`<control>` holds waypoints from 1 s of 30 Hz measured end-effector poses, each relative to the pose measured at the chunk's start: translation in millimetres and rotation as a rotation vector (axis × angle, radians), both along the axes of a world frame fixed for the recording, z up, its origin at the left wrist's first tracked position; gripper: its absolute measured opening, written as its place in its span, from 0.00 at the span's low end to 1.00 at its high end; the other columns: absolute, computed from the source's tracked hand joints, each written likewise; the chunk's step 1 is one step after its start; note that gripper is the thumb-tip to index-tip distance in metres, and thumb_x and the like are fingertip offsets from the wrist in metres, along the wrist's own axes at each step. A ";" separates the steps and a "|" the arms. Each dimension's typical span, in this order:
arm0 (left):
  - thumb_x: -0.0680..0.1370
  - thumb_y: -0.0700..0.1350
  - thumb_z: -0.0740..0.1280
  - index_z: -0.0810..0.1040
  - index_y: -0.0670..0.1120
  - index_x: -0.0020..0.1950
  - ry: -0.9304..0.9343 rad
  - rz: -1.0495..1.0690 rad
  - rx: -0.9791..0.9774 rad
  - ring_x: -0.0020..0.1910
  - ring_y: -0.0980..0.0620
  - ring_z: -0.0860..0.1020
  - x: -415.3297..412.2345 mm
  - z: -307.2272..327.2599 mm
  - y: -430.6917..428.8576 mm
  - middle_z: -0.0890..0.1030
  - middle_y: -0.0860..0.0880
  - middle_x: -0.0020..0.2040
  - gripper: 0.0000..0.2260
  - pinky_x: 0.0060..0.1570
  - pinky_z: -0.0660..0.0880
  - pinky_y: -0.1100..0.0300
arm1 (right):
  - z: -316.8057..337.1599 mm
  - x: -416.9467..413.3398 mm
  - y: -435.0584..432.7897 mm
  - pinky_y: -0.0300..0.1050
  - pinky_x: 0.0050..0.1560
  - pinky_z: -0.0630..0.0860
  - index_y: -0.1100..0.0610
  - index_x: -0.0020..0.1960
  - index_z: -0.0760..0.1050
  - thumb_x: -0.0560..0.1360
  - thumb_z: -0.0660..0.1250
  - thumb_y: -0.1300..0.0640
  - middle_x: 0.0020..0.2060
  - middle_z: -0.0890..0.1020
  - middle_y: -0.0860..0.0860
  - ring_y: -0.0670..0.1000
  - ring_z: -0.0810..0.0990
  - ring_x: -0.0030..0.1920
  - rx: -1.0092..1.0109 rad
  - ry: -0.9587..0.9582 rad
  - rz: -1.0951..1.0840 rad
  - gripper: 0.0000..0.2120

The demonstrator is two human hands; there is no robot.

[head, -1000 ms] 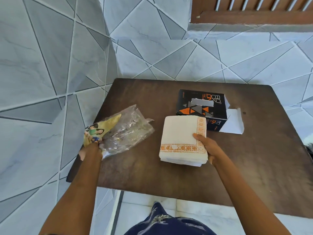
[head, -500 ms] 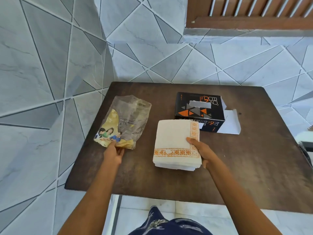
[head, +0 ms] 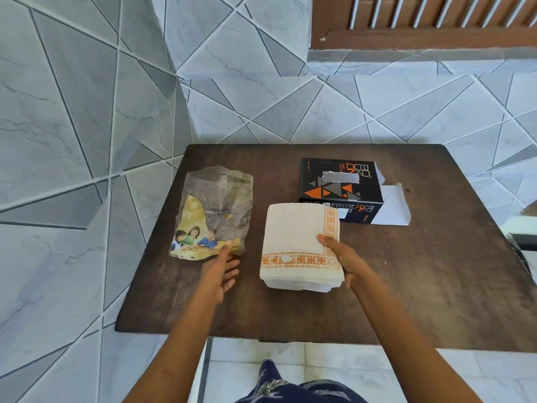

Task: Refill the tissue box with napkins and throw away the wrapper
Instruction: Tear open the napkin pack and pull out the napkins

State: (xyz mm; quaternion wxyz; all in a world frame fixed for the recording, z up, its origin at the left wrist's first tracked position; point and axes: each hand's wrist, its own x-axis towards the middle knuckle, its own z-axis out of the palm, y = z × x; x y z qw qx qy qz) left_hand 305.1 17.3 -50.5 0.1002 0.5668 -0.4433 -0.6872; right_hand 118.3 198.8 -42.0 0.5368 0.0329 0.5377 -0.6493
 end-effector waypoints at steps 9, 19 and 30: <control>0.68 0.69 0.57 0.71 0.45 0.68 0.467 -0.316 0.390 0.64 0.42 0.74 -28.2 5.0 20.3 0.76 0.41 0.65 0.37 0.60 0.74 0.45 | 8.6 4.5 12.2 0.53 0.34 0.83 0.60 0.51 0.78 0.45 0.84 0.58 0.43 0.85 0.59 0.58 0.85 0.40 -0.264 -0.279 0.046 0.35; 0.72 0.68 0.54 0.78 0.44 0.58 0.476 -0.222 0.339 0.56 0.40 0.80 -7.9 3.9 15.5 0.82 0.41 0.56 0.33 0.55 0.76 0.45 | 6.6 11.0 2.8 0.51 0.33 0.82 0.59 0.53 0.78 0.45 0.84 0.56 0.45 0.85 0.59 0.58 0.85 0.42 -0.152 -0.210 0.156 0.37; 0.74 0.47 0.68 0.73 0.44 0.63 0.040 -0.306 -0.022 0.52 0.44 0.81 28.6 8.3 0.7 0.82 0.43 0.53 0.18 0.51 0.78 0.50 | -26.0 55.5 -25.8 0.49 0.38 0.82 0.59 0.57 0.74 0.72 0.68 0.55 0.45 0.83 0.55 0.54 0.83 0.44 0.163 0.156 0.201 0.16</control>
